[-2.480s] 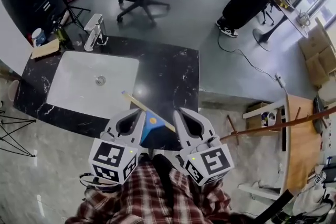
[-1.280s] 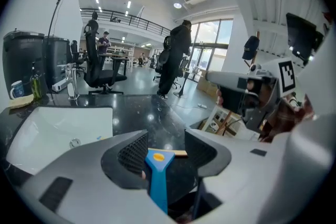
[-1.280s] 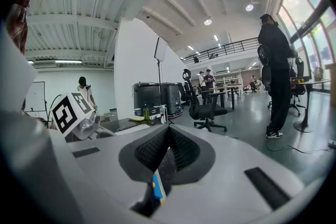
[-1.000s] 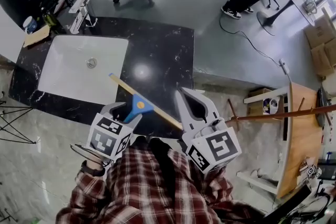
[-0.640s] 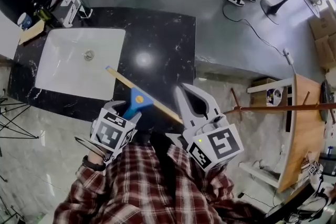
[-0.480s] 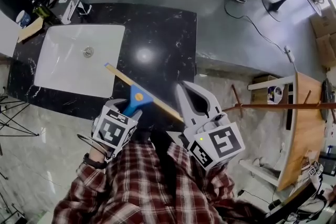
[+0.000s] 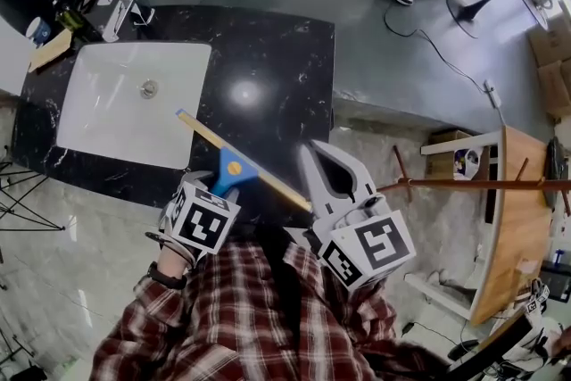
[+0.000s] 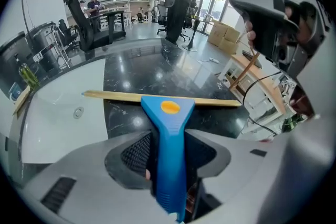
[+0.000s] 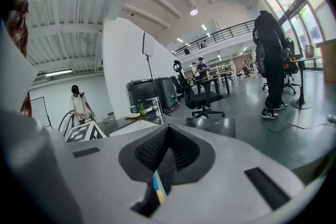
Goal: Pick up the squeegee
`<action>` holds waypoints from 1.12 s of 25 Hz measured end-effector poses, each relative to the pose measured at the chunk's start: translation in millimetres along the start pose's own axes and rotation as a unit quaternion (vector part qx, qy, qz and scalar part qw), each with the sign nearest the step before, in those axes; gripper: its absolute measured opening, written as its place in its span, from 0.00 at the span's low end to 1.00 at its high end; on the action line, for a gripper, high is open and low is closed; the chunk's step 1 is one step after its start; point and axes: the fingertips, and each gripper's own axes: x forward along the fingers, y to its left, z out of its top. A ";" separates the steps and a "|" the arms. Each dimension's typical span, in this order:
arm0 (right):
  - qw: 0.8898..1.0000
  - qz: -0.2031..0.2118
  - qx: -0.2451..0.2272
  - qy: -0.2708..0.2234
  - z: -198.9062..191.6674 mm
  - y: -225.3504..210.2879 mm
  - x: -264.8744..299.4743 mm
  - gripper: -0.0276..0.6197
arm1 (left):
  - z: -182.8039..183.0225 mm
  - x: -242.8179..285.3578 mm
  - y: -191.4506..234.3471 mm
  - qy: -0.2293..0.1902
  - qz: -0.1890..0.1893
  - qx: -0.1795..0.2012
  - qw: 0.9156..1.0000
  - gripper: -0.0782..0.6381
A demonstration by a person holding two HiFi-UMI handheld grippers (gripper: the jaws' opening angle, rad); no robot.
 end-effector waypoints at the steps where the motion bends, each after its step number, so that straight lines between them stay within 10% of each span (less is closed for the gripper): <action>1: 1.000 0.000 0.001 0.000 0.0 -0.7 -0.1 0.06 | 0.1 0.4 0.0 0.001 0.007 0.004 1.000 0.39; 16: 1.000 0.002 0.003 -0.003 1.1 -1.8 -1.4 0.06 | 5.5 -3.4 3.7 -0.022 0.014 0.005 1.000 0.30; 28: 0.997 -0.042 -0.029 -0.059 58.8 -33.3 -31.5 0.06 | 81.7 -79.3 42.9 -0.213 0.060 -0.033 0.975 0.30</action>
